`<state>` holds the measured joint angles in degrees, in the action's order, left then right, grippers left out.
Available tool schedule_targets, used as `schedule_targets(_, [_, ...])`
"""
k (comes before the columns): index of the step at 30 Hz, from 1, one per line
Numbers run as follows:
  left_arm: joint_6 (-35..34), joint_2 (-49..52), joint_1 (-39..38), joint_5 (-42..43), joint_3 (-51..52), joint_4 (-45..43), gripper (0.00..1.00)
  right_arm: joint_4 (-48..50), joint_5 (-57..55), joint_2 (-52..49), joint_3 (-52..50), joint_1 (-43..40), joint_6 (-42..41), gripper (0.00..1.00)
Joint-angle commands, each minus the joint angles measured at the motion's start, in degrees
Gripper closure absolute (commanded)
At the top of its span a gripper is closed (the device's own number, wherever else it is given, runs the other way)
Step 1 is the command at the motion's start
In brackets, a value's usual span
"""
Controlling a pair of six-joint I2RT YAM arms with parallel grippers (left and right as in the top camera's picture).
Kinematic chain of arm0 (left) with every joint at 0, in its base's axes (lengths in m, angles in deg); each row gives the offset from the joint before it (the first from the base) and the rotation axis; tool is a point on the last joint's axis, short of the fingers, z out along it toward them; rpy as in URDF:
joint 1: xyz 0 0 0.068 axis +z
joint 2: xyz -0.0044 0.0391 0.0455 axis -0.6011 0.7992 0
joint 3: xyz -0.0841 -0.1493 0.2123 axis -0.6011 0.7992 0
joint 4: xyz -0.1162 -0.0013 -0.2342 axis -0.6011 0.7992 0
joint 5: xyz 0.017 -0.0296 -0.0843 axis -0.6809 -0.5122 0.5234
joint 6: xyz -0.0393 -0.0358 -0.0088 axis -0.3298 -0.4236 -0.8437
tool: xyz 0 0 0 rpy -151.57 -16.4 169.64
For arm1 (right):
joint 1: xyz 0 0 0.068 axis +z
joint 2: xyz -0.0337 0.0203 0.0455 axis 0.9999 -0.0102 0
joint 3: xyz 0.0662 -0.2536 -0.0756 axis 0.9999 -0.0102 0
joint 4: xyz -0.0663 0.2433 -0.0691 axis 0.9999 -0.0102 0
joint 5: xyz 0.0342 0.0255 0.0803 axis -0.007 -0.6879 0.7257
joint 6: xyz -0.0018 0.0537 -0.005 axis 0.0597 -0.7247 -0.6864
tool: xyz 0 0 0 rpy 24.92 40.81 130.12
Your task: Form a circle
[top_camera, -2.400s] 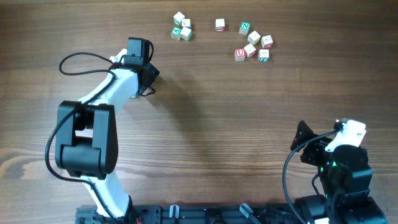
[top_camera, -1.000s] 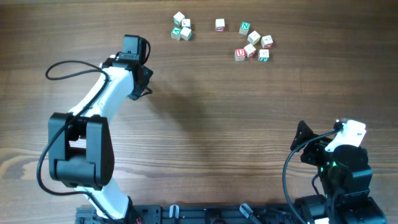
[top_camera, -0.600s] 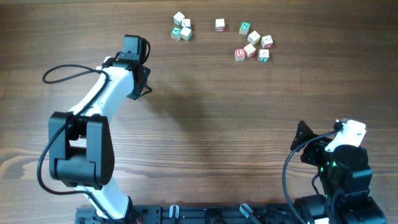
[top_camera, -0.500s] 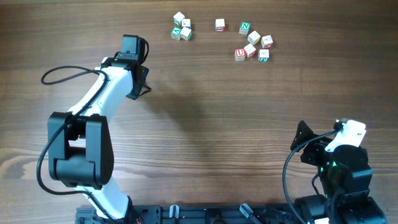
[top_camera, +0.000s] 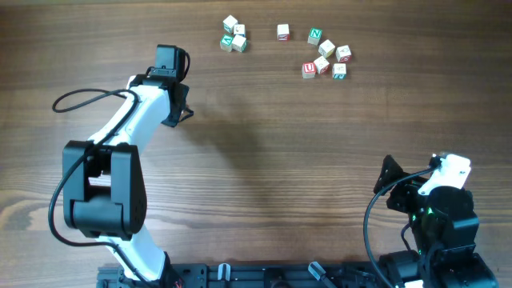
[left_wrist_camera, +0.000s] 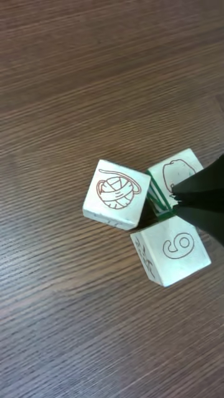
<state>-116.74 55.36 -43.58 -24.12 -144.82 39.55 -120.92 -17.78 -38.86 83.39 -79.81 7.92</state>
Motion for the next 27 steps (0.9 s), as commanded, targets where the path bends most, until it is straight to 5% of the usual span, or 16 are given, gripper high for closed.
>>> schedule_targets(1, [-1.18, 1.53, 0.83, -0.96, -0.24, -0.17, 0.96, 0.11, 0.33, -0.17, -0.22, 0.07, 0.57, 0.0])
schedule_targets(27, [-1.16, 2.58, 1.77, -0.98, -0.2, -1.25, 0.96, 0.11, 0.33, -0.17, -0.22, 0.07, 0.55, 0.0])
